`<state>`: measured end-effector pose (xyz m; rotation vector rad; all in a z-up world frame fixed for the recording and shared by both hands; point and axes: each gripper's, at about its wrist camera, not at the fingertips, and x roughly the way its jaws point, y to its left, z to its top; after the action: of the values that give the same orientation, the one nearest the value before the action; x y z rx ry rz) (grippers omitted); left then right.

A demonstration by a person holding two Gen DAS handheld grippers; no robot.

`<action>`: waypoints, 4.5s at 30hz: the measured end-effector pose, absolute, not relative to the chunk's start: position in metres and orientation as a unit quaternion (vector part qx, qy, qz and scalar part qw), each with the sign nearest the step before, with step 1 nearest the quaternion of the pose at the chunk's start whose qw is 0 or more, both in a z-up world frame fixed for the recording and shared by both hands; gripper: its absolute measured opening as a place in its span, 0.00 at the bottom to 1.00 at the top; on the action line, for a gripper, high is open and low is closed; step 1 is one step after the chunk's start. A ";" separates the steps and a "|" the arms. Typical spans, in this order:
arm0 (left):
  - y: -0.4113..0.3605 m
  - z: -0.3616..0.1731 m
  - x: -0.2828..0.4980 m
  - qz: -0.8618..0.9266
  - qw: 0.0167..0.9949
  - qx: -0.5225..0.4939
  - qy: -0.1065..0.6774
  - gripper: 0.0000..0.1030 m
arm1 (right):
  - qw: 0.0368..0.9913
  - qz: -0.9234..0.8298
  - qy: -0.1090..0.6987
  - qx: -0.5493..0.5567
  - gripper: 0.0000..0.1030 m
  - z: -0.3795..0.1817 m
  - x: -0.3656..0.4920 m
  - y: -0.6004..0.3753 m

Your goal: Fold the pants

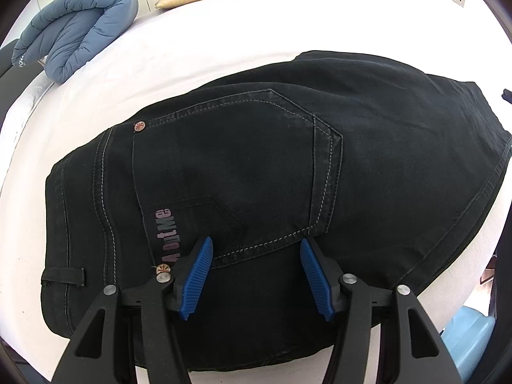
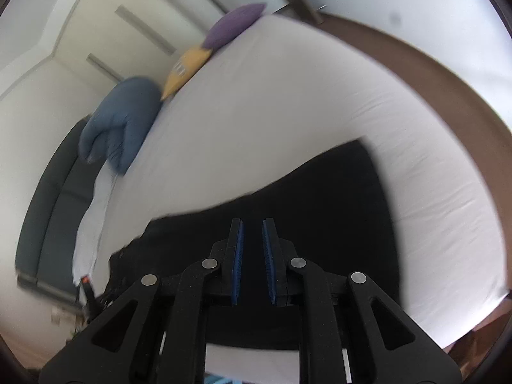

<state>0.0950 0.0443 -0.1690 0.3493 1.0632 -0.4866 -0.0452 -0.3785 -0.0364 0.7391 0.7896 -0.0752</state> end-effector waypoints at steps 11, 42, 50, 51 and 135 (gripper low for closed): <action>0.052 -0.165 0.081 -0.233 0.827 0.162 0.486 0.59 | 0.776 -0.094 0.492 0.382 0.00 -0.133 -0.090 -0.339; -0.029 -0.158 0.016 -0.325 0.789 0.164 0.495 0.68 | 0.793 -0.028 0.587 0.158 0.05 -0.137 -0.059 -0.196; -0.028 -0.147 0.013 -0.335 0.774 0.179 0.507 0.67 | 0.843 0.068 0.495 0.201 0.06 -0.067 0.006 -0.190; -0.022 -0.135 0.015 -0.337 0.777 0.184 0.499 0.66 | 0.843 0.085 0.490 0.205 0.07 -0.065 0.027 -0.184; -0.118 -0.121 0.092 -0.319 0.823 0.119 0.455 0.81 | 0.800 -0.108 0.225 0.545 0.09 -0.167 -0.046 -0.319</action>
<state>0.0923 -0.1182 -0.1211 0.2539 0.9680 -0.6782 -0.0463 -0.3195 -0.1674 1.1693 0.4835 -0.2315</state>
